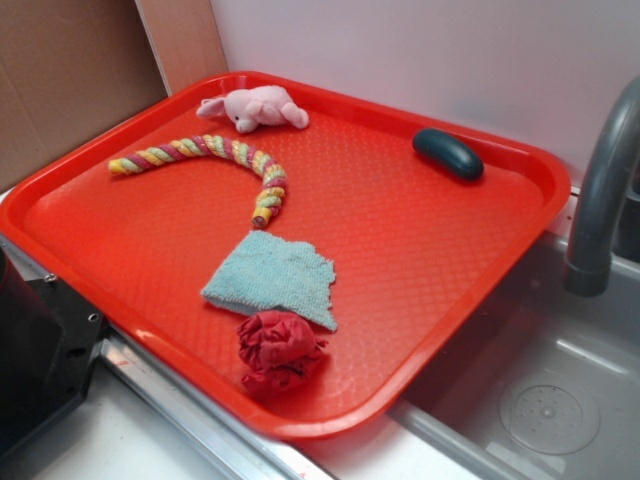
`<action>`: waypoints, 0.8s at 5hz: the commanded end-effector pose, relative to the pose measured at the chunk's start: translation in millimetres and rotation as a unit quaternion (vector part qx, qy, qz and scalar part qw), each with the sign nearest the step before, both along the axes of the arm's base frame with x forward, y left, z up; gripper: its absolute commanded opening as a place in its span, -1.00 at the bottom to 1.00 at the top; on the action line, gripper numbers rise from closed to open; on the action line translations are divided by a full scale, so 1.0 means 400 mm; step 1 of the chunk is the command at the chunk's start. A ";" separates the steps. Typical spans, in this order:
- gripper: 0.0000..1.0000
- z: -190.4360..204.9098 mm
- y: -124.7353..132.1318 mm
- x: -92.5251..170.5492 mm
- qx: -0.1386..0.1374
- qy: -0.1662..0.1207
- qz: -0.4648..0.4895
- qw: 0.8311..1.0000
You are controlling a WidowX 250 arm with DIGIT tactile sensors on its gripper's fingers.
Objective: Grab the plastic pickle.
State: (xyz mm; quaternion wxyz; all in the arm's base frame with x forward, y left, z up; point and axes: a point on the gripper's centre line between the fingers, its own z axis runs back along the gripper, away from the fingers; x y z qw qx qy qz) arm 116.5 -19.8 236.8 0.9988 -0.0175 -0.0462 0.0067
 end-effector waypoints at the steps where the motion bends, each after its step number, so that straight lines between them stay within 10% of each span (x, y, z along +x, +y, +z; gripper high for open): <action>1: 1.00 0.000 0.000 0.000 0.000 0.000 0.000 1.000; 4: 1.00 -0.081 -0.023 0.156 -0.021 0.060 0.034 0.997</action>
